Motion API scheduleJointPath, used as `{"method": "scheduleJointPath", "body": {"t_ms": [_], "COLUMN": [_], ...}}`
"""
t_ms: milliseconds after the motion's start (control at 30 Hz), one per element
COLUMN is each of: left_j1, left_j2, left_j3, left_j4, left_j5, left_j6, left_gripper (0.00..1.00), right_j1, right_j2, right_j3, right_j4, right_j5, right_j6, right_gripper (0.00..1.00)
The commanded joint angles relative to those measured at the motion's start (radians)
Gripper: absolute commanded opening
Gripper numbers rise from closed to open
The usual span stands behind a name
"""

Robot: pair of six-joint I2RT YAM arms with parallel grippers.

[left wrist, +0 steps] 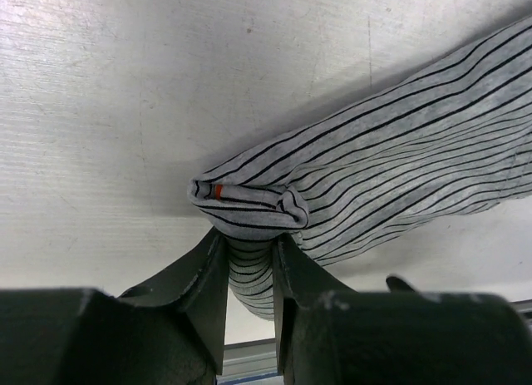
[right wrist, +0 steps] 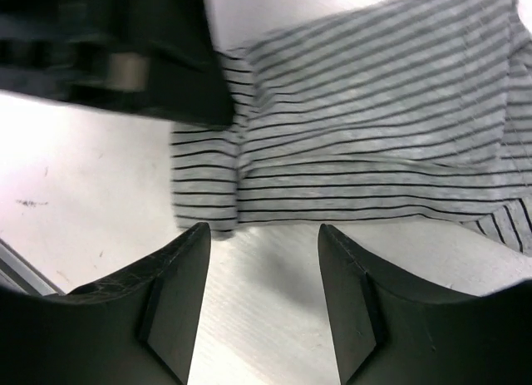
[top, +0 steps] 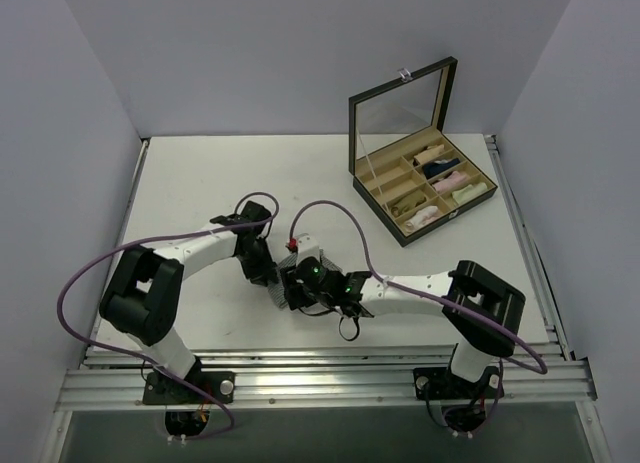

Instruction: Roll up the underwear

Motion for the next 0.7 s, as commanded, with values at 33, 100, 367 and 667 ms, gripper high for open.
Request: {"method": "scheduleJointPath", "body": {"t_ms": [33,100,367,667], "left_j1": [-0.023,-0.025,-0.036,-0.04], "left_j2": [0.092,0.111,0.144,0.175], "left_j3": [0.008,0.024,0.058,0.084], "left_j4": [-0.185,-0.198,-0.224,-0.26], "left_j5": [-0.088,-0.088,-0.082,-0.079], "left_j6": [0.021,0.015,-0.005,-0.011], "left_gripper": [0.09,0.09,0.09,0.09], "right_j1": [0.101,0.135,0.182,0.201], "right_j2": [0.01,0.036,0.177,0.295], "right_j3": [0.125,0.16,0.294,0.343], "right_j4": [-0.167,-0.178,-0.179,-0.181], "right_j5": [0.191,0.222,0.285,0.382], "right_j6": [-0.13,-0.165,-0.246,-0.352], "right_gripper": [0.51,0.52,0.56,0.55]}}
